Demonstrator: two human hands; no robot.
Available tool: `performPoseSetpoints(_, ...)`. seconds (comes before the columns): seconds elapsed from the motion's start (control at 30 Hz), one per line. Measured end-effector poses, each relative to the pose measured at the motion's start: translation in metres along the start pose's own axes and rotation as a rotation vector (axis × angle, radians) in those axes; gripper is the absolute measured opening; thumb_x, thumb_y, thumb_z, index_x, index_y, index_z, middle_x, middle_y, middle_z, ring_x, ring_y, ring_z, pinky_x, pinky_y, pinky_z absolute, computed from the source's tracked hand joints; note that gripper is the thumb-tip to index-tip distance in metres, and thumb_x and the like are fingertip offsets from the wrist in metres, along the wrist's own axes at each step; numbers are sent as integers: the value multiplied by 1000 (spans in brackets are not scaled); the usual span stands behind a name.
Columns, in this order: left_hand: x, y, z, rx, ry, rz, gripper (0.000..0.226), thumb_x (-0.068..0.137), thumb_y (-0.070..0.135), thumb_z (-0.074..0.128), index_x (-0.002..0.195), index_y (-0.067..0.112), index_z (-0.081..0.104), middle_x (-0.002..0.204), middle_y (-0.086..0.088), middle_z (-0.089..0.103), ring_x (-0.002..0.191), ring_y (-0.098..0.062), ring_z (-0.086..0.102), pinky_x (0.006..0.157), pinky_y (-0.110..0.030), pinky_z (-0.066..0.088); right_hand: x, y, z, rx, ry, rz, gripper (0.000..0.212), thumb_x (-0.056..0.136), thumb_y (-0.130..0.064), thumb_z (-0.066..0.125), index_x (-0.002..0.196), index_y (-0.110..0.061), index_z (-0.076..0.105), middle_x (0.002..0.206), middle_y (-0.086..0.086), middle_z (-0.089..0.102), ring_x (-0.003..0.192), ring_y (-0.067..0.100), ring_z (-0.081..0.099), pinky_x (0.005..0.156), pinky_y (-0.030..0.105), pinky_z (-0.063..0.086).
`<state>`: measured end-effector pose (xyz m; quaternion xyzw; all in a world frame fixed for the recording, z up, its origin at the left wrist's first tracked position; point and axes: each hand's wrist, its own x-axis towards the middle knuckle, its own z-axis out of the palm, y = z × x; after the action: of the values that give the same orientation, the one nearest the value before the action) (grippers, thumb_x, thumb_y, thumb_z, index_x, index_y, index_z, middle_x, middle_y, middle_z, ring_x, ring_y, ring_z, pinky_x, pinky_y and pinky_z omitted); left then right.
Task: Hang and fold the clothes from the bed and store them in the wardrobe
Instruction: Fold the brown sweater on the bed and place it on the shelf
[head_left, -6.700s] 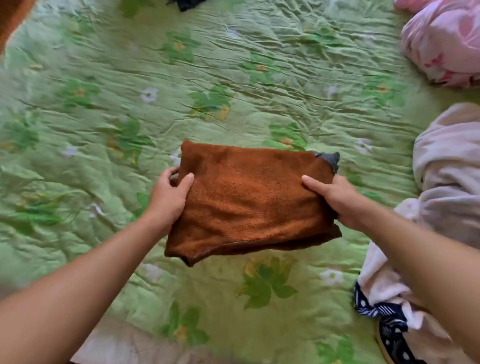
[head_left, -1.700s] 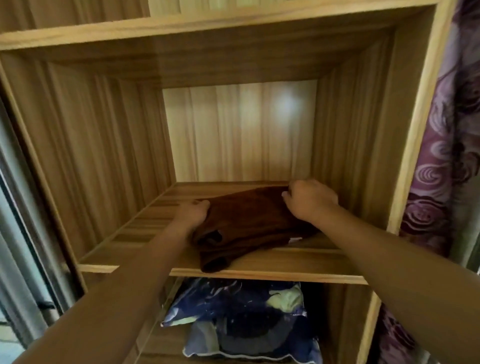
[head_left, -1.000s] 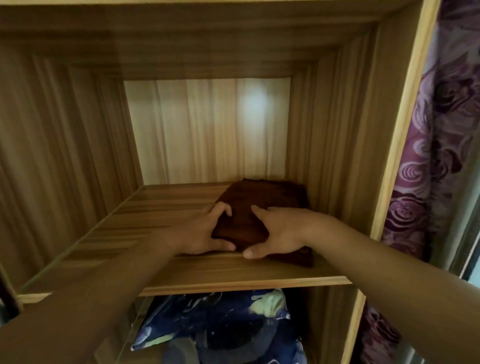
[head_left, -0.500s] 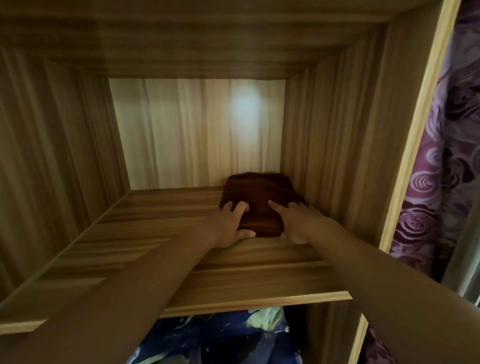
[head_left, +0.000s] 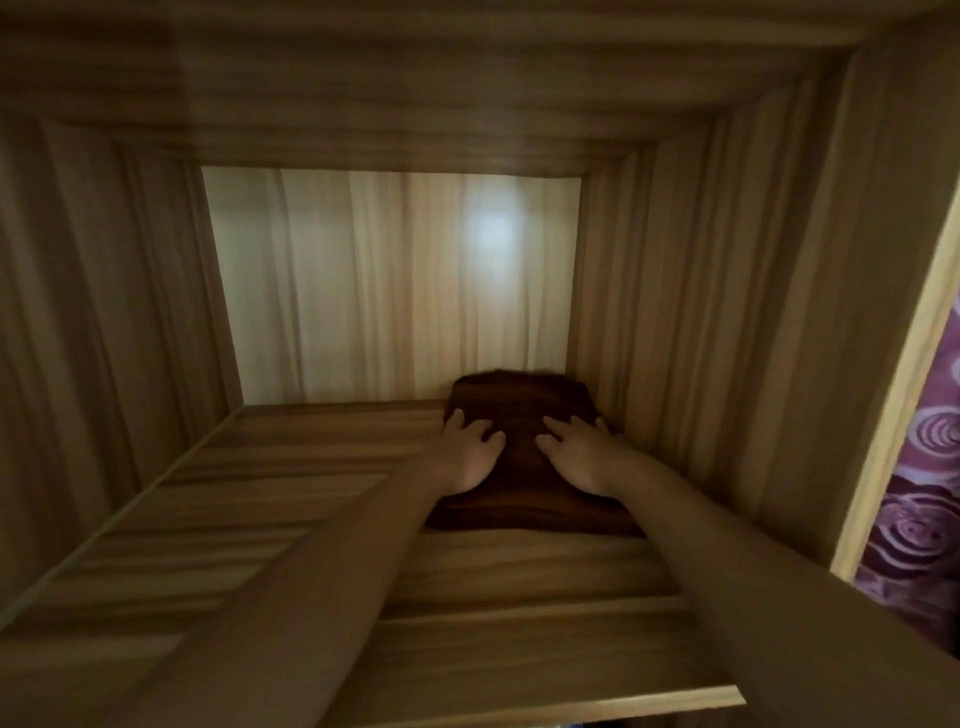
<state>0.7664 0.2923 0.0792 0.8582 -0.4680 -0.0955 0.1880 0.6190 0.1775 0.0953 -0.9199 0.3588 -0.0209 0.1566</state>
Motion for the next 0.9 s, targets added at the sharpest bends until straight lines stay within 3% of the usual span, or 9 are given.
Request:
performPoseSetpoints(0.1, 9, -5, 4, 0, -3, -7, 58, 107, 48, 20, 158, 21, 25, 167, -3, 15, 154, -28, 2, 123, -42, 5, 14, 7, 9, 13, 38, -16, 64, 101, -64, 15, 160, -41, 10, 169, 2, 6, 155, 32, 2, 124, 51, 3)
performPoseSetpoints(0.23, 5, -5, 4, -42, 6, -89, 57, 108, 43, 19, 160, 18, 15, 167, -8, 12, 153, -35, 2, 125, -45, 8, 15, 8, 9, 20, 70, -39, 65, 100, -65, 17, 159, -39, 18, 168, 1, 15, 154, 30, 12, 125, 48, 10)
performPoseSetpoints(0.37, -16, 0, 3, -56, 102, -69, 53, 108, 39, 26, 155, 16, 31, 164, -10, 22, 152, -32, 16, 122, -43, 10, -1, 6, 9, 37, 168, -78, 64, 103, -58, 22, 158, -27, 31, 164, 5, 30, 149, 26, 28, 122, 42, 23)
performPoseSetpoints(0.47, -48, 0, 3, -1, 23, -33, 56, 108, 48, 18, 159, 25, 17, 167, -3, 12, 154, -27, 9, 122, -37, 7, -24, 3, 6, 28, 218, -136, 57, 105, -52, 27, 150, -21, 45, 153, 7, 46, 135, 25, 46, 108, 35, 40)
performPoseSetpoints(0.53, -75, -3, -1, -20, 21, -52, 61, 106, 53, 20, 159, 25, 17, 166, -4, 17, 152, -25, 18, 122, -34, 13, -45, 1, 4, 30, 193, -188, 58, 104, -54, 32, 150, -21, 44, 153, 6, 46, 135, 25, 46, 106, 34, 40)
performPoseSetpoints(0.7, -160, 1, -29, 7, -2, -75, 57, 103, 55, 37, 153, 28, 37, 153, -1, 45, 133, -21, 47, 108, -28, 34, -106, -1, -20, -7, 62, -307, 62, 98, -54, 50, 150, -23, 45, 156, 4, 41, 140, 24, 41, 108, 30, 37)
performPoseSetpoints(0.9, -270, 10, -54, 155, 73, -172, 51, 98, 47, 49, 141, 21, 52, 138, 1, 55, 122, -19, 52, 96, -27, 42, -193, 3, -30, -25, 102, -409, 47, 95, -55, 54, 133, -28, 60, 131, 0, 59, 112, 20, 54, 89, 30, 48)
